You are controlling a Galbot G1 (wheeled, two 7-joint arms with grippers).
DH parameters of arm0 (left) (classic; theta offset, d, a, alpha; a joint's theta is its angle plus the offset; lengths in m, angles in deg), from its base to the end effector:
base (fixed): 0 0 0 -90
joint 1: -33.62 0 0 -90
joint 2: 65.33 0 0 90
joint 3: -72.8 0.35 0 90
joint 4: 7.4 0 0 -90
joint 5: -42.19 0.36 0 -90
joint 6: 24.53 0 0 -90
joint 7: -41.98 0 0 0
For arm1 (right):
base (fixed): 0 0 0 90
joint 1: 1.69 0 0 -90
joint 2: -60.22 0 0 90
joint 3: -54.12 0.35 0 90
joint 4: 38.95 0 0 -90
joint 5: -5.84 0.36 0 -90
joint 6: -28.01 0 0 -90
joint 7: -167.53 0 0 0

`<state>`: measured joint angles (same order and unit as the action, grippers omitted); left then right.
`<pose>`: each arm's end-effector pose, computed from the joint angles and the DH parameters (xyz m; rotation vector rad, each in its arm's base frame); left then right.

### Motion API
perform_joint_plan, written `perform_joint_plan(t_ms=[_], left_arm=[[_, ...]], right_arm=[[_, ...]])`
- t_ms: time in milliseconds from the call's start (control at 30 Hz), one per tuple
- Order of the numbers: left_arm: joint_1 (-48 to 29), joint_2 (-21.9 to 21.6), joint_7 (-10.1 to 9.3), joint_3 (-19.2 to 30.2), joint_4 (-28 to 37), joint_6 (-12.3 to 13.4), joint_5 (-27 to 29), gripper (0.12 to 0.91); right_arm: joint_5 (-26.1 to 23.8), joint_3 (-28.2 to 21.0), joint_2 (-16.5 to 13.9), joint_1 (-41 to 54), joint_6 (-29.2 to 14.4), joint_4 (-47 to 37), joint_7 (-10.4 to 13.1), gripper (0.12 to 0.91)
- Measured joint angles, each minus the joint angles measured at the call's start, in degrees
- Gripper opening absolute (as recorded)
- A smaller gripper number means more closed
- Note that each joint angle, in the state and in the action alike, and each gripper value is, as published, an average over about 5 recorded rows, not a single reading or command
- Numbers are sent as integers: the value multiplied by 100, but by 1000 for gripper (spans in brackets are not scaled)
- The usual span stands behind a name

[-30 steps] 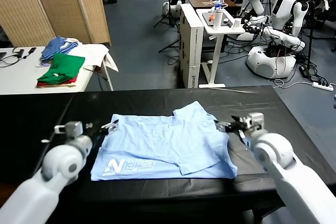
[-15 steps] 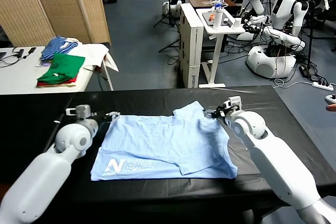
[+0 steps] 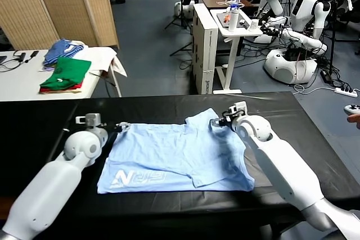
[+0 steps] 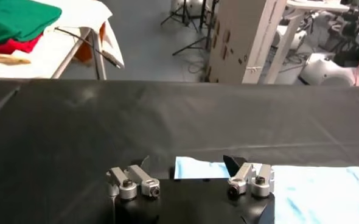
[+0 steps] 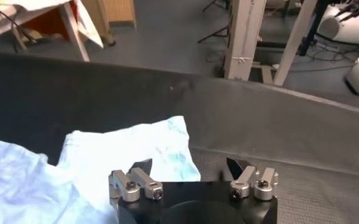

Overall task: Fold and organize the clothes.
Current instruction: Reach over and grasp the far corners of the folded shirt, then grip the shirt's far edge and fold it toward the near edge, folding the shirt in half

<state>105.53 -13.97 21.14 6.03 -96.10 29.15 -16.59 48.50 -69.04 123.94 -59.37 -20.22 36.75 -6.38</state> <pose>0.4288 0.1128 -0.2475 -0.0450 -2.4854 0.0943 0.5024 -0.0232 -0.2478 0.3749 -2.4295 0.0984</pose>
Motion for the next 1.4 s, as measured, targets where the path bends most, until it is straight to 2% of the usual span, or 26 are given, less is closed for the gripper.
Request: perform_joint_plan(t_ms=[100, 200, 267, 400, 500, 567, 667, 867, 1100, 1400], left_arm=[[4, 8, 12, 0, 32, 2, 3, 803], [11, 17, 42, 0, 59, 17, 19, 638], [11, 37, 96, 1, 94, 33, 53, 562], [-5, 99, 201, 1, 175, 64, 103, 502], [-20, 128, 245, 3, 214, 86, 117, 412], [-26, 134, 262, 7, 226, 109, 127, 321], [-29, 135, 291, 10, 232, 154, 132, 234], [-25, 132, 342, 11, 227, 227, 134, 185], [52, 58, 319, -73, 67, 254, 122, 151], [511, -282, 242, -410, -725, 250, 11, 147]], right_arm=[[-1, -4, 16, -5, -13, -10, 0, 659], [-6, 2, 20, -24, -20, -12, -2, 596], [-9, 10, 20, -38, -25, -10, -7, 564], [-17, 30, 18, -54, -48, 1, -31, 481], [-59, 37, 17, -66, -90, 4, -70, 366], [-96, 44, 19, -81, -132, 8, -93, 274], [-134, 73, 20, -115, -223, 31, -105, 192], [-153, 173, -12, -200, -533, 148, -124, 156], [-141, 384, -193, -408, -851, 551, -285, 152], [17, 796, -615, -940, -852, 1353, -331, 144]])
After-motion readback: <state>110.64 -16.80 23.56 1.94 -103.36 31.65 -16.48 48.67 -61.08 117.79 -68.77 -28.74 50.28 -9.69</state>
